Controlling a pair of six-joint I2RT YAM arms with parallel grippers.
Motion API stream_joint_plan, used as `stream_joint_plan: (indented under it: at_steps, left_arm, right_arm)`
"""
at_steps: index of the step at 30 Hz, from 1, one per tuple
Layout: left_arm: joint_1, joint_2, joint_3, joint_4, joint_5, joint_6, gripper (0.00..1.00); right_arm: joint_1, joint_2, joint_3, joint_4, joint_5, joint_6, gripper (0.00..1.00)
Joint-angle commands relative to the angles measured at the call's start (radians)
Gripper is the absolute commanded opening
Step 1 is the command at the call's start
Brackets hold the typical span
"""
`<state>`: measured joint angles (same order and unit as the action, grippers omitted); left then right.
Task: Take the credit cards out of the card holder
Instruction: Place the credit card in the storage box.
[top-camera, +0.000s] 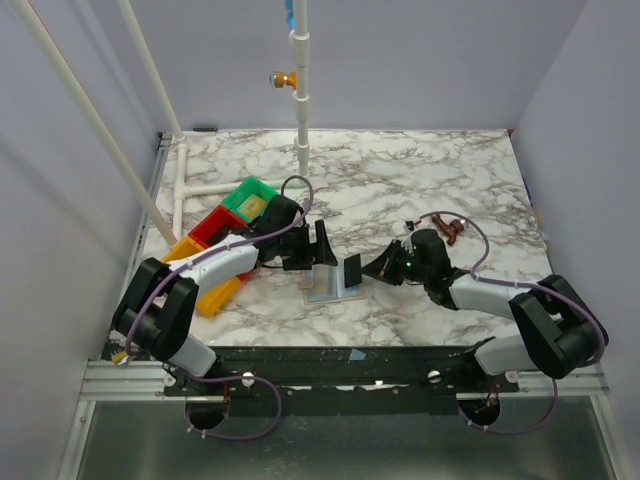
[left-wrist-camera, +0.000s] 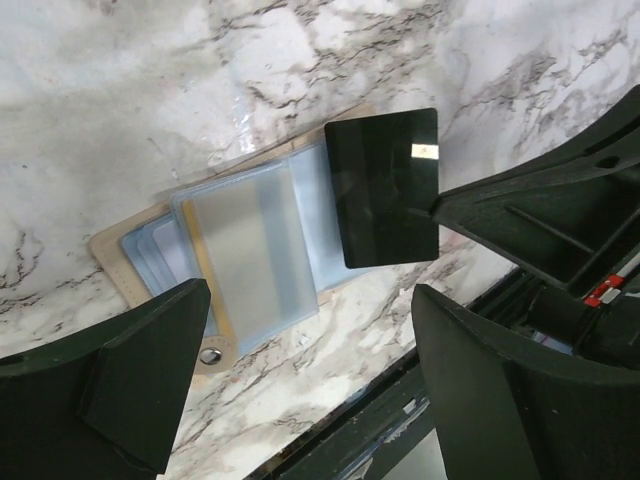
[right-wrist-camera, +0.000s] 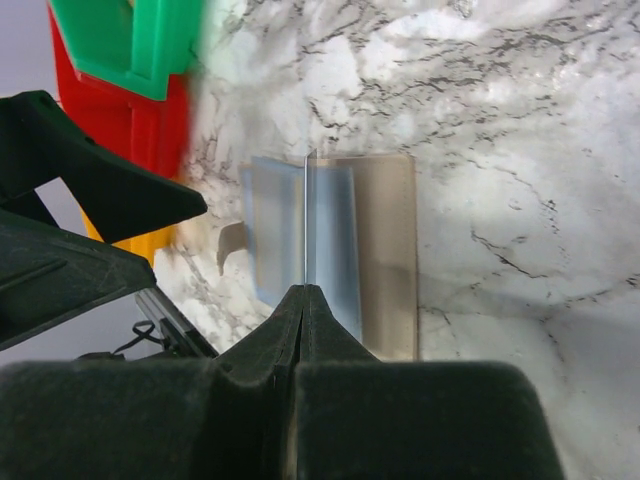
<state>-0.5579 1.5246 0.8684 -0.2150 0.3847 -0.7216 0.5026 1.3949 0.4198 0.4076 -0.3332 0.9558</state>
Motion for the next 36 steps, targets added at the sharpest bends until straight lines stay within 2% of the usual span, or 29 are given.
stream_joint_plan:
  at_steps: [1,9,19,24,29,36]
  left_arm:
    - [-0.004,-0.036,0.054,-0.029,0.023,0.041,0.85]
    - [-0.016,0.001,0.133,-0.080,0.026,0.084,0.85]
    - [0.007,0.034,0.095,0.047,0.174,0.026,0.84]
    - [0.030,0.033,0.011,0.193,0.282,-0.055,0.82]
    - [0.055,0.034,-0.080,0.452,0.407,-0.189,0.80]
    - [0.058,0.061,-0.164,0.777,0.507,-0.389,0.80]
  right_arm:
    - [-0.005,-0.032,0.031,-0.029,-0.036,-0.020,0.01]
    - [-0.004,-0.025,0.053,-0.042,-0.077,-0.052,0.01]
    - [-0.004,-0.087,0.057,-0.038,-0.091,-0.033,0.01]
    - [-0.004,-0.118,0.070,-0.046,-0.102,-0.012,0.01]
    - [-0.005,-0.141,0.093,-0.049,-0.116,0.009,0.01]
    - [-0.004,-0.135,0.129,-0.048,-0.134,0.029,0.01]
